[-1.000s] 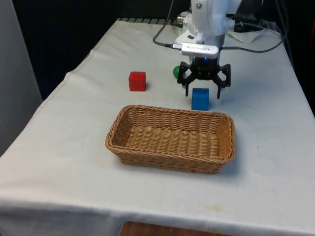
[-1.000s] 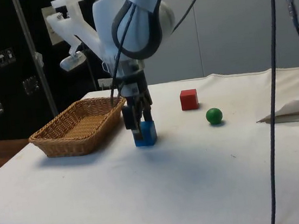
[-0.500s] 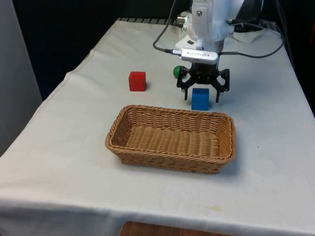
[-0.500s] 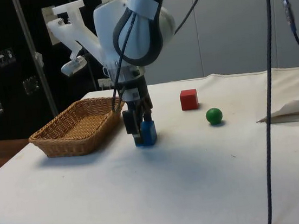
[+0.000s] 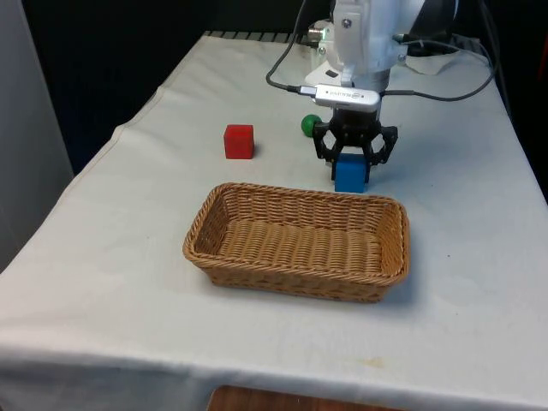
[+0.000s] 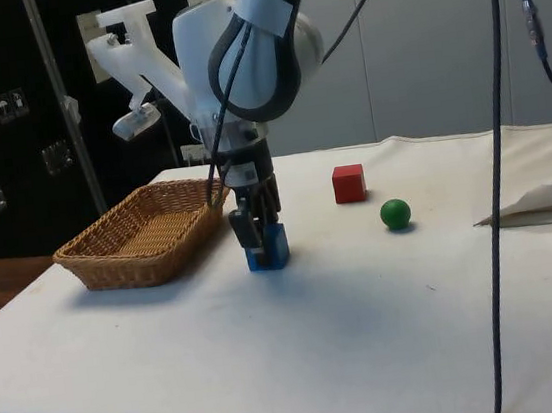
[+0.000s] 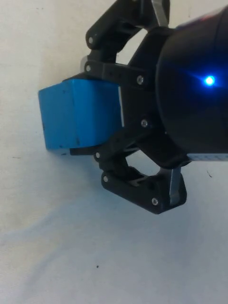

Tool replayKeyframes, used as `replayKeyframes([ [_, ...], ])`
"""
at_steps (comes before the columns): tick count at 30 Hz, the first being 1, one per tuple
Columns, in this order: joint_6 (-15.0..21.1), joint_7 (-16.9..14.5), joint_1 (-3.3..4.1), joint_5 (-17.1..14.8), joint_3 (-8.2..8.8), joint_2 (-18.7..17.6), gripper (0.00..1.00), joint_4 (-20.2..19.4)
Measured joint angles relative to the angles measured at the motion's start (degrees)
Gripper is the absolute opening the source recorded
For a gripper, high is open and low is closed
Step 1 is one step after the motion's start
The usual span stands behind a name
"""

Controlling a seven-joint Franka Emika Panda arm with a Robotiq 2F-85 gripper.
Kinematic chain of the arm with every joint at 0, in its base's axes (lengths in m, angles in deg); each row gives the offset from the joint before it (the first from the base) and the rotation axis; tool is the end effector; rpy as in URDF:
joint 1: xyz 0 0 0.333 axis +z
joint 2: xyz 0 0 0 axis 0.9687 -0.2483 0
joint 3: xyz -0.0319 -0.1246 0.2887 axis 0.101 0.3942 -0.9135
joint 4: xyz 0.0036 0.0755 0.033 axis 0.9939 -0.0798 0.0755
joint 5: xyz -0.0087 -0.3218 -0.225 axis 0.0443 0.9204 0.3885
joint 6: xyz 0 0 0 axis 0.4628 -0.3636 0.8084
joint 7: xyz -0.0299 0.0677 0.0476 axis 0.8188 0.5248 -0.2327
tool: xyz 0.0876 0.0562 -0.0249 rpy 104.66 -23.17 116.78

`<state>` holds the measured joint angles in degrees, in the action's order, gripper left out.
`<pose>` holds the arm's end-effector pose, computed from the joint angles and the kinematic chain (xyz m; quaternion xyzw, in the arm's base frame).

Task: Place all non-red objects into the basket.

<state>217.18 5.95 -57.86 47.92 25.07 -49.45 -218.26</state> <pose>0.5369 0.0224 0.1704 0.9998 0.0076 -0.0061 0.0191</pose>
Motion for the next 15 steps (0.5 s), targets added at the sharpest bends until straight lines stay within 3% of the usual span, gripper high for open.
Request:
replayKeyframes([
  [11,-0.23,0.06,0.00,0.00,0.11,0.63,0.03,0.06],
  [15,-2.41,0.06,0.00,0.11,0.57,3.27,0.03,-0.17],
])
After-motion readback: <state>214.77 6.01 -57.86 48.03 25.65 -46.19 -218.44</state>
